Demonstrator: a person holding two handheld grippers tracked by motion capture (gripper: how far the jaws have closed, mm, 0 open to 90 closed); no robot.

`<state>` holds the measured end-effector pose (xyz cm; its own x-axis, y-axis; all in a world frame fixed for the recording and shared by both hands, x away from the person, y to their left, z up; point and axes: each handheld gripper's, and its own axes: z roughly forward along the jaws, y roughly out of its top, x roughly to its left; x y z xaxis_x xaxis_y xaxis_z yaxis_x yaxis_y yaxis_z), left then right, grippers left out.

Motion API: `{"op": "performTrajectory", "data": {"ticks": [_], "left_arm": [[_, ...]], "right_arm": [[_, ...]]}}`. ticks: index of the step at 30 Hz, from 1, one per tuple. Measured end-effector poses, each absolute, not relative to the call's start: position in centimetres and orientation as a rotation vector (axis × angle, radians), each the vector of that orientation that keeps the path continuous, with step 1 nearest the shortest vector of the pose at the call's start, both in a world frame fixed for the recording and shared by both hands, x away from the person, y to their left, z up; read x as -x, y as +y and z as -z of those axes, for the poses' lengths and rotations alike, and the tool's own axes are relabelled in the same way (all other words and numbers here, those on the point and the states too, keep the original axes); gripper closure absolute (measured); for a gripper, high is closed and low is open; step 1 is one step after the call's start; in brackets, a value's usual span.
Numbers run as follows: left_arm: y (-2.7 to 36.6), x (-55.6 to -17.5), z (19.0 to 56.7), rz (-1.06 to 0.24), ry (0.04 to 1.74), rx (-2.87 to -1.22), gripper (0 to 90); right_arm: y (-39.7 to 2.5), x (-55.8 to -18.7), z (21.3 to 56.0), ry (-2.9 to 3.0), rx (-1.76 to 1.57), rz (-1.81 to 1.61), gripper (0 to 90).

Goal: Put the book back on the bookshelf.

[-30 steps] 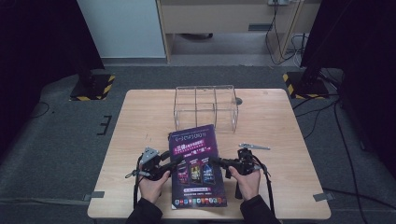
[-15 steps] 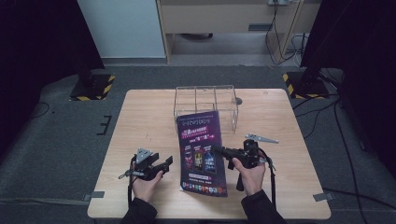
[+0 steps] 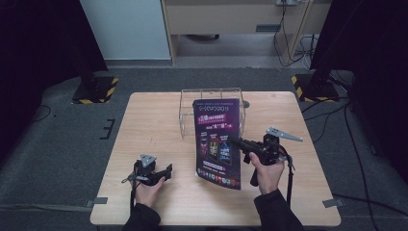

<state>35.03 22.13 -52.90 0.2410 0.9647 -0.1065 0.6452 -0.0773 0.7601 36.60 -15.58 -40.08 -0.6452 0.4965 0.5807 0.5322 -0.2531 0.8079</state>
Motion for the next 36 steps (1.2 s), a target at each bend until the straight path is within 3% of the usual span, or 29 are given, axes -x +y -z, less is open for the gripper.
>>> {"op": "performTrajectory", "data": {"ticks": [36], "left_arm": [[21.7,-35.4,53.5,-0.652,1.499,-1.912,16.2]], "right_arm": [[-20.1,-38.9,34.9,-1.917,1.427,2.338,84.3]]}}
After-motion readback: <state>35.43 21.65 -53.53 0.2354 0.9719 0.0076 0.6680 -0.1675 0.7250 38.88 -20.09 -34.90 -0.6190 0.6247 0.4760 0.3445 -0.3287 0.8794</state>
